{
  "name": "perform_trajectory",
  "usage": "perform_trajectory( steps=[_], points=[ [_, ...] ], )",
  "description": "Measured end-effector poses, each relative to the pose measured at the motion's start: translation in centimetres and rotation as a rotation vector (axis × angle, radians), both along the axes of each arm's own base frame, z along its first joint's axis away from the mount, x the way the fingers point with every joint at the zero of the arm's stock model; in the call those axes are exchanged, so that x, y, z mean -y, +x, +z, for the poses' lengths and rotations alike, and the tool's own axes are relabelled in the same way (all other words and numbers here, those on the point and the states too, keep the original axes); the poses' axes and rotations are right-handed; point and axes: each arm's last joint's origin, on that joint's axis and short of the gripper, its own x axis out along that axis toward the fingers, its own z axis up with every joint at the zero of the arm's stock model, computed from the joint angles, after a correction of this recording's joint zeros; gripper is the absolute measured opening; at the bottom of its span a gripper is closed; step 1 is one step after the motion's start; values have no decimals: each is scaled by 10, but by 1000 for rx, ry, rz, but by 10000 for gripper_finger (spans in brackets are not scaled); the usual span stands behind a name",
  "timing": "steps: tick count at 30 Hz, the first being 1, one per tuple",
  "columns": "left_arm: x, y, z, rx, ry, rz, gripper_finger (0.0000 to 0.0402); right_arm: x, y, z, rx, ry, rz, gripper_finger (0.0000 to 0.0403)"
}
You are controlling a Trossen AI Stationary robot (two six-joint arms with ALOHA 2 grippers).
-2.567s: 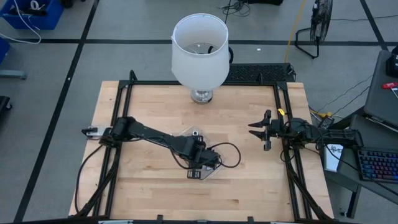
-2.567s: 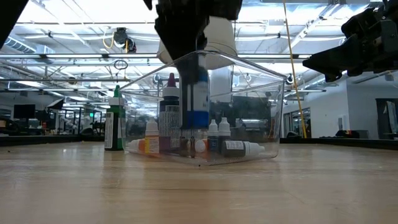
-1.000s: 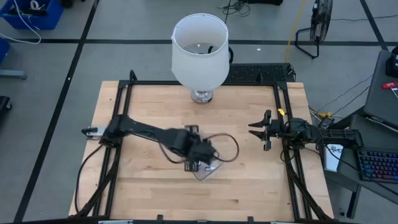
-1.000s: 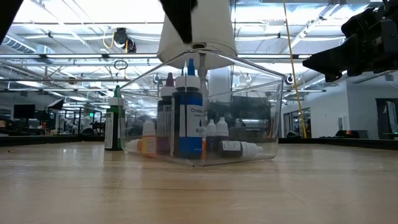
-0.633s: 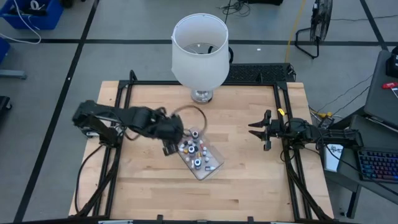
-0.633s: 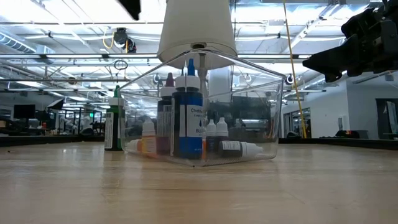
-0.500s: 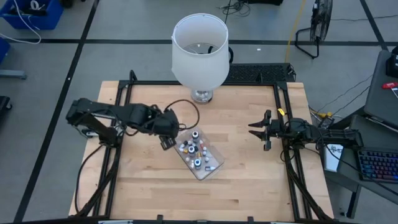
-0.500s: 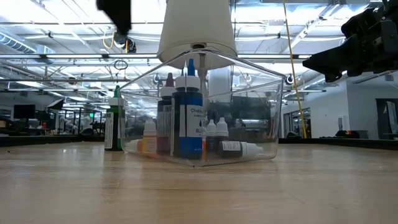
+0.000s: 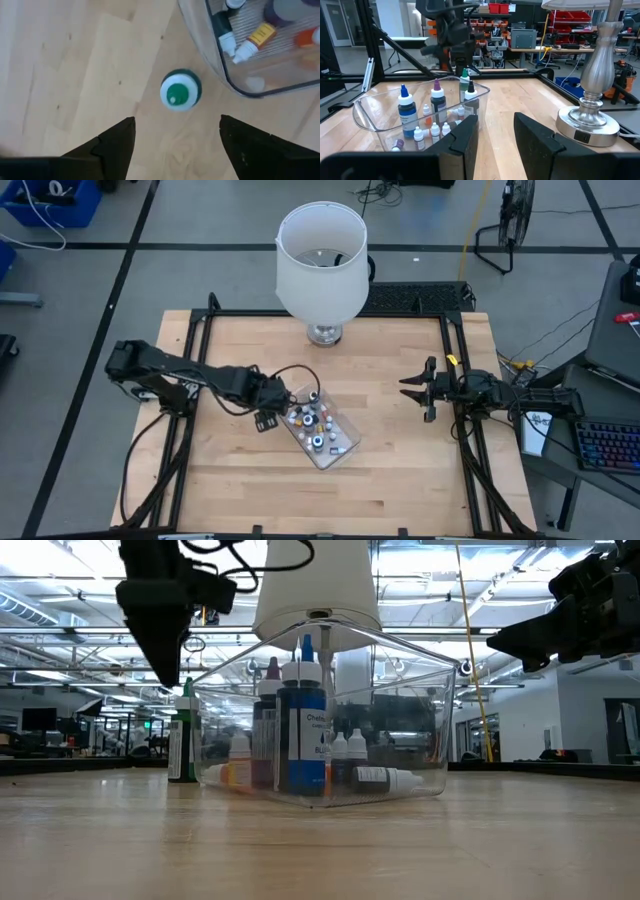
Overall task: Pick & Place food coloring
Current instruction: Put the green food coloring bottle into the bin
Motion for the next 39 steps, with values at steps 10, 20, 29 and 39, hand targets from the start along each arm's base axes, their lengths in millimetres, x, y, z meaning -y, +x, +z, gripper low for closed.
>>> perform_trajectory(
  steps=[10,20,29,39],
  points=[
    [-1,0,-32,18,48,-184,271,0,0,0,0,0,0,114],
    [-7,1,-42,44,43,-198,257,0,0,0,0,0,0,114],
    [-8,6,-41,79,25,-224,252,0,0,0,0,0,0,114],
    [-8,5,-41,82,-2,-213,206,0,0,0,0,0,0,114]
  ],
)
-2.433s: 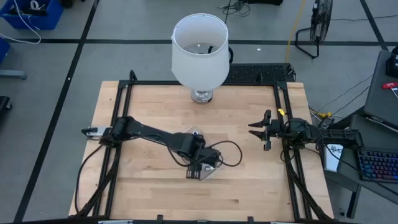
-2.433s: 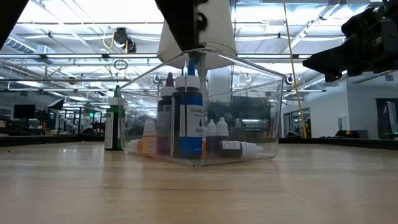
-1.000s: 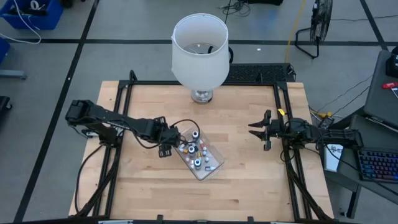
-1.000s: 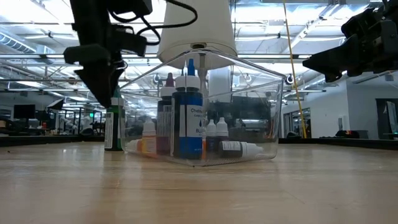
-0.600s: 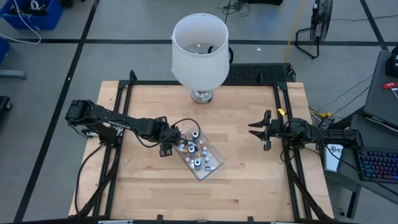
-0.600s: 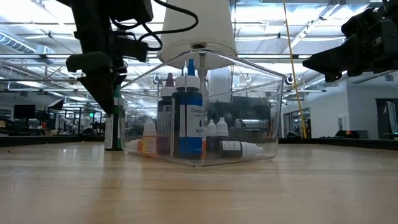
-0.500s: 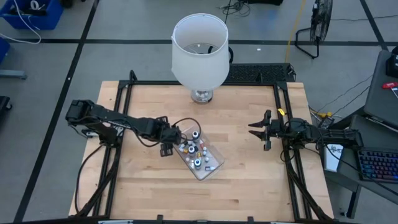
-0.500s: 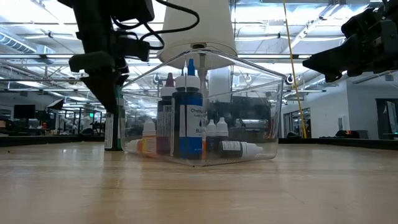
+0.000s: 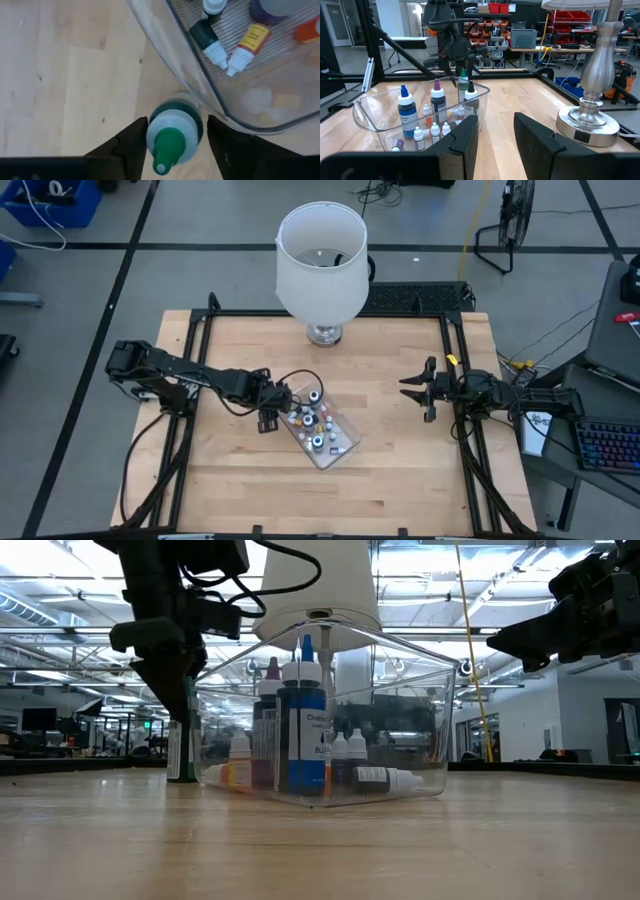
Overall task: Pick & Place food coloring
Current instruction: Put the green food coloring bottle into the bin
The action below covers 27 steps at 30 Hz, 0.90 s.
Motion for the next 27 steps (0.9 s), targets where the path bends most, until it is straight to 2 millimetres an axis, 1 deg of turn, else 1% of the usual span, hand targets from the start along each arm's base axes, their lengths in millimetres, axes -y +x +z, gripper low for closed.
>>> perform_trajectory(
  steps=[6,8,11,14,17,20,23,27],
  points=[
    [-1,-1,0,-2,11,36,157,0,0,0,0,0,0,114],
    [-2,-5,1,-29,39,97,142,0,0,0,0,0,0,114],
    [-5,-14,9,-122,101,201,142,0,0,0,0,0,0,114],
    [-4,-17,23,-162,133,259,142,0,0,0,0,0,0,114],
    [2,-13,45,-140,137,257,142,0,0,0,0,0,0,114],
    [9,-6,73,-58,162,250,142,0,0,0,0,0,0,114],
    [15,2,108,79,176,247,142,0,0,0,0,0,0,114],
    [25,15,155,302,149,146,142,0,0,0,0,0,0,114]
  ],
)
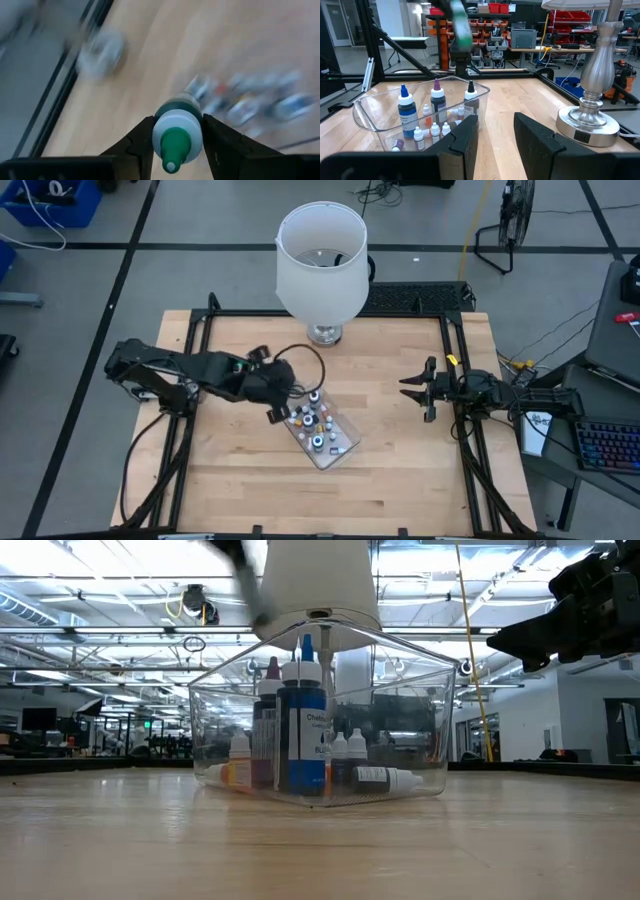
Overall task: Pick & Place food coloring
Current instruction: Put the green food coloring bottle into the bin
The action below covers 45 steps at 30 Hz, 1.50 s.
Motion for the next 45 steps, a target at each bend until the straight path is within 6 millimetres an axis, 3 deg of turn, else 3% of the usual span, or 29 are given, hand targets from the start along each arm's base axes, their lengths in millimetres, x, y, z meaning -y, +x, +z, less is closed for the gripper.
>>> perform_trajectory(
  steps=[5,10,18,27,35,45],
  points=[
    [24,31,34,213,11,-340,142,0,0,0,0,0,0,114],
    [45,66,39,171,138,-505,142,0,0,0,1,0,0,114],
    [46,123,-3,-121,141,-528,142,0,0,0,0,0,0,114],
    [60,158,-69,-244,-5,-651,142,0,0,0,0,0,-1,114],
    [68,171,-89,-233,-56,-738,141,0,0,0,0,0,0,114],
    [57,182,-102,-233,-48,-749,141,0,0,0,-3,0,-1,114]
  ],
)
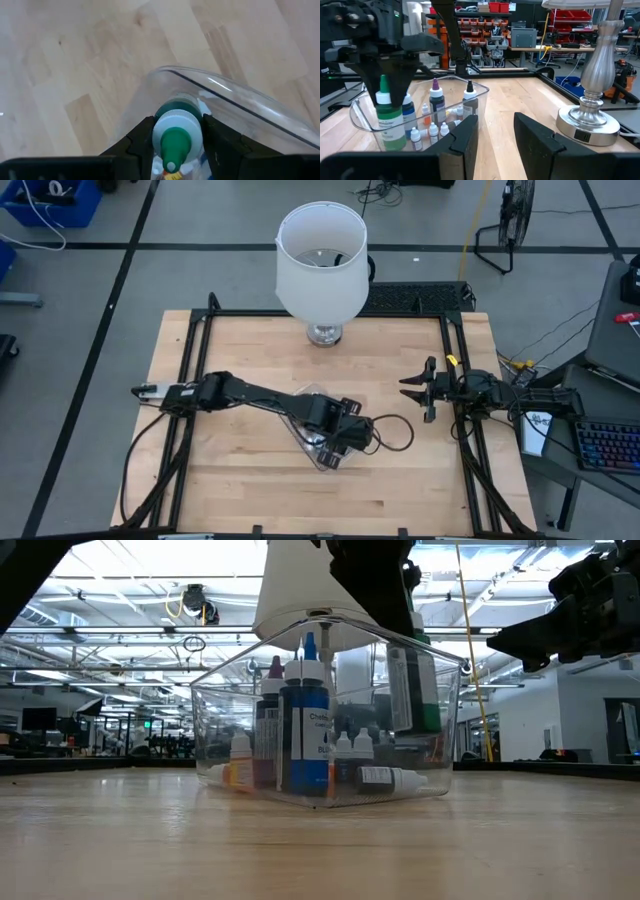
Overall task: Pick & Place food coloring
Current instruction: Put the green food coloring bottle into the bin, then return to Home Position
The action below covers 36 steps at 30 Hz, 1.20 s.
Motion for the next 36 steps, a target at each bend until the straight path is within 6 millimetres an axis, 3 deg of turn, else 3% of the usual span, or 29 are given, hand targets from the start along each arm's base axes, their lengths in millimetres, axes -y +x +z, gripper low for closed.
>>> perform_trajectory(
  steps=[7,16,20,29,36],
  points=[
    [-13,6,0,16,-66,4,141,0,0,0,1,0,0,114],
    [-13,9,-41,4,-123,-26,141,0,0,0,2,0,0,114],
    [-14,8,-44,-1,-125,-2,142,0,0,0,2,0,0,114],
    [-14,9,-42,20,-133,56,249,0,0,0,2,0,0,114],
    [-15,5,-25,48,-168,110,295,0,0,0,1,0,0,114]
  ],
)
